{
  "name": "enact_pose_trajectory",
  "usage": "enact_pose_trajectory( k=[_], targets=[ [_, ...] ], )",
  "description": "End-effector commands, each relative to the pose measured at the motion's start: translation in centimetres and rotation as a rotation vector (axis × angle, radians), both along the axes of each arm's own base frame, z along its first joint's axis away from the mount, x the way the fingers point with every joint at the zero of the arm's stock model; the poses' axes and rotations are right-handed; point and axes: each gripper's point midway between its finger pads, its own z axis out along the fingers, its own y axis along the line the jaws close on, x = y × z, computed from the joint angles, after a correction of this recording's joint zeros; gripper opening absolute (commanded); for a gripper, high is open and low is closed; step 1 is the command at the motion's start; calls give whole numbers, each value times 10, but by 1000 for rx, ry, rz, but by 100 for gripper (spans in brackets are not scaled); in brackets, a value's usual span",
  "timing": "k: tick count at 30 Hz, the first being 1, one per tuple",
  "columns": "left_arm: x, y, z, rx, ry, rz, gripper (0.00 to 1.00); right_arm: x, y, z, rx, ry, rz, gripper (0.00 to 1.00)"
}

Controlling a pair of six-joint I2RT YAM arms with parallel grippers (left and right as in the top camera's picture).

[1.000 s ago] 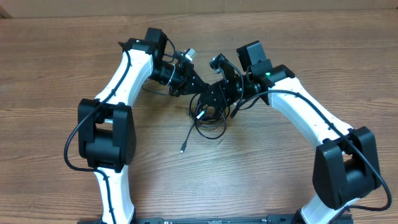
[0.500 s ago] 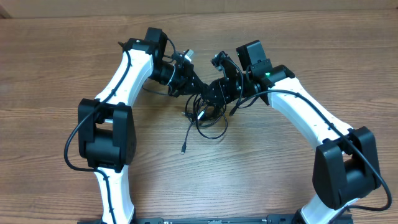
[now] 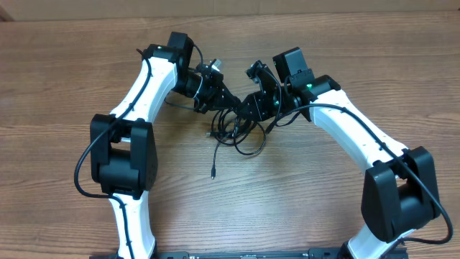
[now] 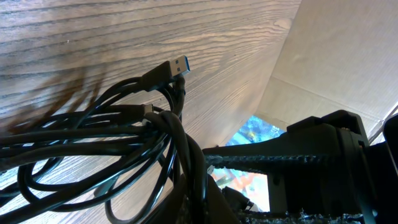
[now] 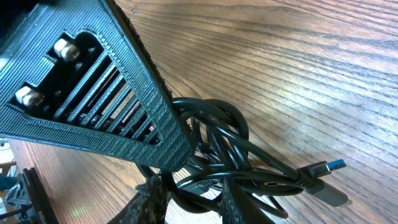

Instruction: Untangle cables

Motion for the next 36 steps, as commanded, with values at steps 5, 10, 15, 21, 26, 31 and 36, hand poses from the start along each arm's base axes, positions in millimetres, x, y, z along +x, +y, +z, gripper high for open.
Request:
enact_pose_trajectory(
  k=[5,10,15,21,26,31,36],
  targets=[
    [-1,-12,30,-126,-9,-17,4,4,-4,-7,-52,-36,-25,28],
    [-2,-13,33,-145,-8,-21,4,10,-10,-13,-114,-62,-54,28],
    [-2,-14,36,-164,-4,-22,4,20,-26,-19,-207,-98,-111,28],
    [-3,-15,36,-167,-4,-22,4,22,-28,-20,-222,-104,-127,28],
    [-2,-15,36,-166,-6,-23,4,20,-21,-16,-179,-100,-105,31],
    [-2,-14,36,-166,-23,-31,4,22,-14,-11,-138,-114,-89,38],
    [-2,-15,36,-168,-24,-32,4,17,-3,-5,-79,-119,-29,39]
  ],
)
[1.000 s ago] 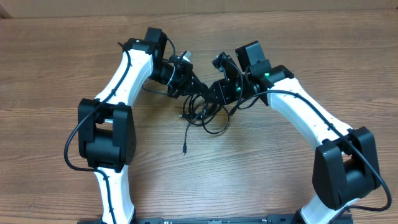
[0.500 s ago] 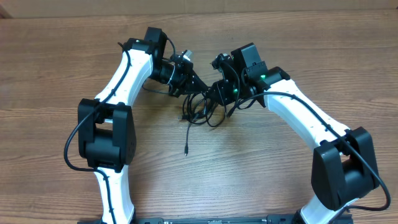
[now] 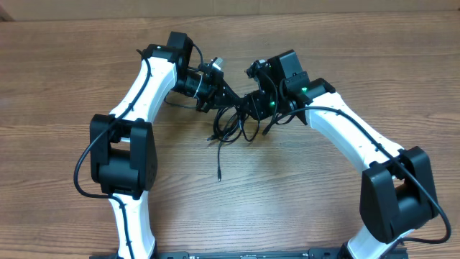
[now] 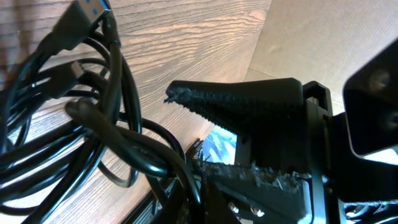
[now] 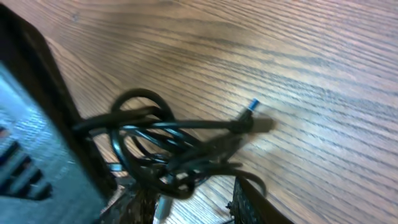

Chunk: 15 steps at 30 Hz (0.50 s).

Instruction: Untangle cables

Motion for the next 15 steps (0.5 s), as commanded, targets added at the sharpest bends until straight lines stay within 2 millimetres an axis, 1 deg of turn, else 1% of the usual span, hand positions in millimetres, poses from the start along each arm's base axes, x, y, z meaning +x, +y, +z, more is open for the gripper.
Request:
enact_pose_trajectory(
  k=[1,2,4,7,15],
  targets=[
    [0,-7,21,-73,-39,-21,4,-6,13,10,80,-11,91,40],
    [0,-7,21,-73,-39,-21,4,-8,16,12,95,-17,120,43],
    [0,-7,21,-73,-38,-21,4,-7,17,13,102,-25,124,43],
    [0,-7,23,-80,-37,-22,4,-6,18,14,103,-32,126,43],
    [-1,-8,25,-96,-35,-23,4,-9,23,15,83,-97,223,43]
  ],
)
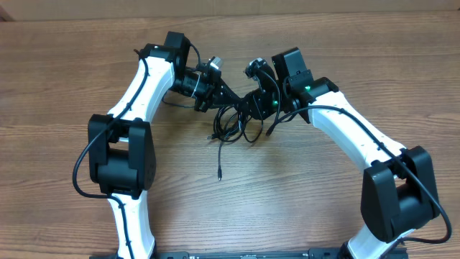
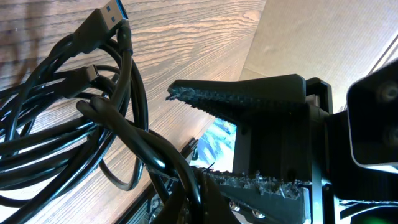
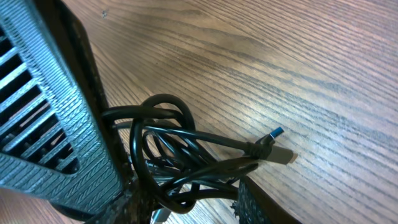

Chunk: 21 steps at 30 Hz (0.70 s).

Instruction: Untangle cables

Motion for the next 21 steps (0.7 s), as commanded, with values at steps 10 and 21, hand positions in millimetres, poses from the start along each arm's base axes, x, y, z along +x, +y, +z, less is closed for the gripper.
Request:
enact_pose_trajectory(
  k=[10,21],
  targets=[
    [-2,-12,22,-77,-47,-33,4,-21,30,15,73,-133,295,42],
    [-2,-12,22,-77,-47,-33,4,-23,30,14,70,-139,318,4]
  ],
)
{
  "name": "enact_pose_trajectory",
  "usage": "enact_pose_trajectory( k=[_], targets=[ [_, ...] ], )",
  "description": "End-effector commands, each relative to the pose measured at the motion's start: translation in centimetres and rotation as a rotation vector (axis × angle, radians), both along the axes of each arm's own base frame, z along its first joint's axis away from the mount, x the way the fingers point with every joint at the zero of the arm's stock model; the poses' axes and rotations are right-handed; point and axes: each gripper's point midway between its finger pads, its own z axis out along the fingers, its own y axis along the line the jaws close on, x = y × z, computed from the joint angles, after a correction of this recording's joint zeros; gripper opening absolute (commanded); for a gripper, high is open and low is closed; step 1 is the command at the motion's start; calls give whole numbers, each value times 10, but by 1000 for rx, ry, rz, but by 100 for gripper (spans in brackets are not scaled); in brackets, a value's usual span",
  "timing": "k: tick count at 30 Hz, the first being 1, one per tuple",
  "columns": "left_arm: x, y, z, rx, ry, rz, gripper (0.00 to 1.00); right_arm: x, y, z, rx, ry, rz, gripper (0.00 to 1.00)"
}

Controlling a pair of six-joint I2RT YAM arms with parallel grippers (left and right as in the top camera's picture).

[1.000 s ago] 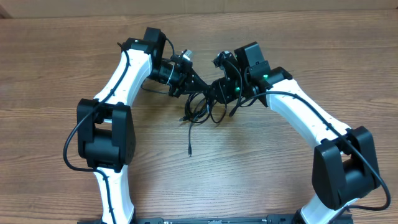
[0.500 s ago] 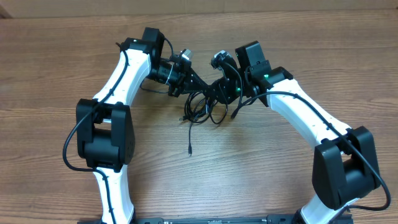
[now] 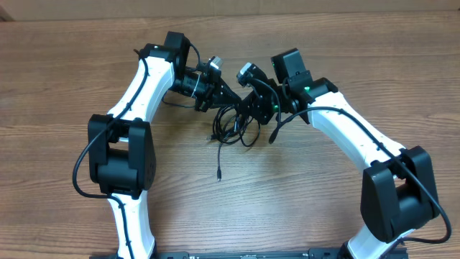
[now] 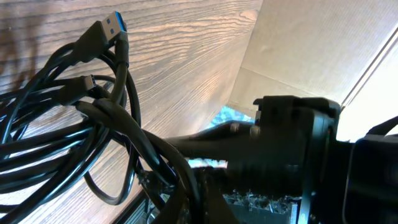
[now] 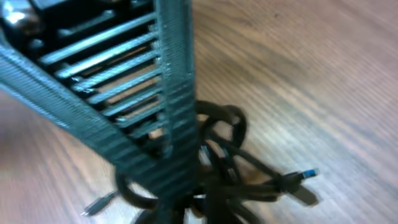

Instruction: Untangle cables

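Note:
A tangle of black cables (image 3: 233, 126) lies on the wooden table between my two grippers. The left gripper (image 3: 223, 95) reaches in from the upper left, and in its wrist view (image 4: 196, 196) it is shut on strands of the tangle (image 4: 93, 118). The right gripper (image 3: 253, 106) comes in from the right; its wrist view is blurred, and its jaws (image 5: 193, 208) stand close together around cable strands. A blue USB plug (image 4: 115, 23) (image 5: 309, 173) sticks out of the bundle. One loose end (image 3: 218, 171) trails toward the front.
The wooden table (image 3: 323, 216) runs wide all round the tangle. A brown cardboard wall (image 4: 311, 50) stands behind it. The slotted side of the left gripper (image 5: 124, 93) fills much of the right wrist view, very close to the right gripper.
The right gripper has turned and shifted left over the tangle, and its jaws, open before, now stand close together on strands. The left gripper holds its strands as before. The tangle has barely moved.
At first both grippers sat at a wider tangle, the right one with strands between its fingers. Then the bundle was drawn in tighter and the right gripper's jaws stood open beside the left gripper. Now the right jaws have narrowed on strands, and the left has kept its hold throughout.

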Motion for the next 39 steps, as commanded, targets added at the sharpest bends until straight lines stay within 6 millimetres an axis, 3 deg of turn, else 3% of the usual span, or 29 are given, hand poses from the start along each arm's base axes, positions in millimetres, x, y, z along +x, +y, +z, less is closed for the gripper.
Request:
enact_pose_trajectory(
  k=[1,7,12,22,28,32,39],
  targets=[
    [-2,-11,20,-64,-48,-32,4,-9,15,8,47,-5,58,4],
    [-1,-10,19,-61,-50,-29,4,-8,11,7,52,10,50,4],
    [0,-9,19,-70,-105,-49,4,-14,6,22,182,79,85,4],
    [4,-3,10,-18,-139,-48,4,-8,-28,20,216,223,-42,4],
    [8,9,-9,111,-160,-44,4,9,-50,22,246,278,-170,4],
    [8,11,-12,122,-196,-63,4,19,-67,21,258,315,-259,4],
    [12,25,-30,254,-237,-77,4,32,-80,24,290,355,-361,4]
  ],
)
